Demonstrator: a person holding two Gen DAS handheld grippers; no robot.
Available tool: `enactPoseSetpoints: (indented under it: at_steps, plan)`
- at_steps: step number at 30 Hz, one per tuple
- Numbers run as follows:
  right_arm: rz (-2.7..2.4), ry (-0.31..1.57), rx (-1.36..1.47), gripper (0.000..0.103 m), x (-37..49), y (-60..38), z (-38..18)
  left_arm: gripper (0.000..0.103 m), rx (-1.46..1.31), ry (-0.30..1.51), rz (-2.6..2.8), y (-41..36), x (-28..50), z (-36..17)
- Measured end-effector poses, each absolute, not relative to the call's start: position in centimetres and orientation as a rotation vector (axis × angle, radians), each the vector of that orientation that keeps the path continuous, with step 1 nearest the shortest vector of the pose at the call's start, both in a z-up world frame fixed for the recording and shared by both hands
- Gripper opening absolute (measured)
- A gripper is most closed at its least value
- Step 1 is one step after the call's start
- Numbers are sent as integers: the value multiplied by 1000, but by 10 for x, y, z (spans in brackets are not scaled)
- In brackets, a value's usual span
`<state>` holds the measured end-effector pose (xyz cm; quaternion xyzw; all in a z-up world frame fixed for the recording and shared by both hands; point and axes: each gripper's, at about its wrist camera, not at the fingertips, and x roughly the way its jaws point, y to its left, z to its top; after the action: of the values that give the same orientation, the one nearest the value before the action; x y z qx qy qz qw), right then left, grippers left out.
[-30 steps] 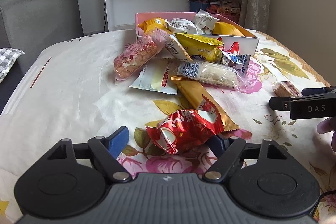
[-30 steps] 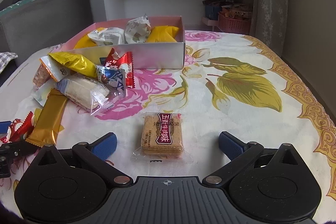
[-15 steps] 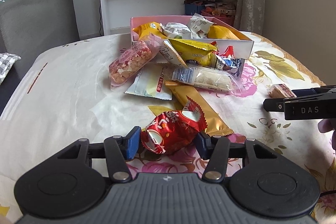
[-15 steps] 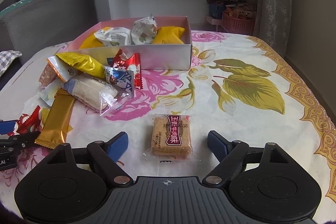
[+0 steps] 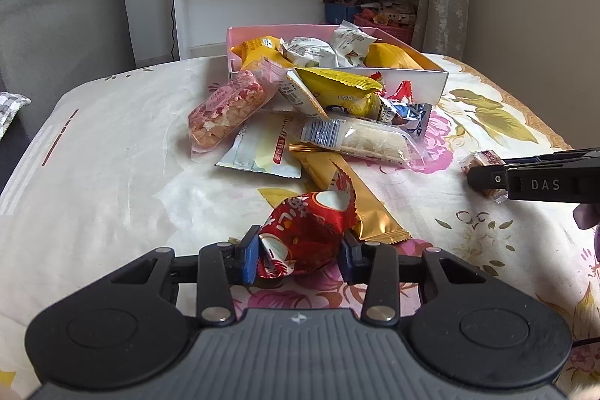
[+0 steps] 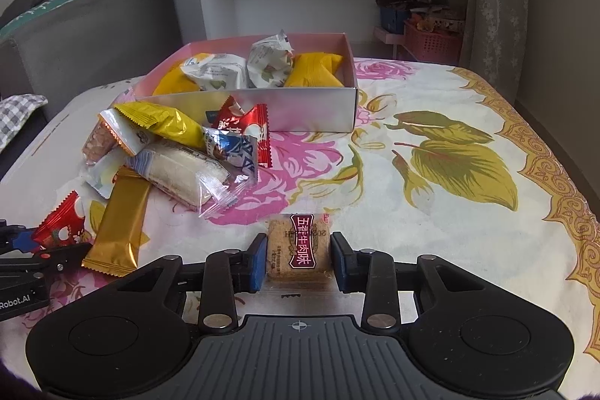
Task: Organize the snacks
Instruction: 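Grasp the red wrapper with the left tool while the right tool grasps the biscuit pack, then carry both snacks over the pink box and open the left tool to drop the red wrapper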
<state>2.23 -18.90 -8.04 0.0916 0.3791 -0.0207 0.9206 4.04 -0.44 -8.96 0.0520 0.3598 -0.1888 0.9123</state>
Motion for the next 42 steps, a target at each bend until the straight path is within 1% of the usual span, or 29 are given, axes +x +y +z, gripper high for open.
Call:
enactPoseSetpoints:
  at_steps: [19,29,42]
  plan:
    - [19,730,268,34,28,-187,-49,36,36,739,-366,-1,51,-68]
    - [14,680,324,34,36,-193,-22,36,-17,733,-354,3,63,-44]
    - [0,610,399,34,59,-202,15,36,-44,670,-318,1,87,-11]
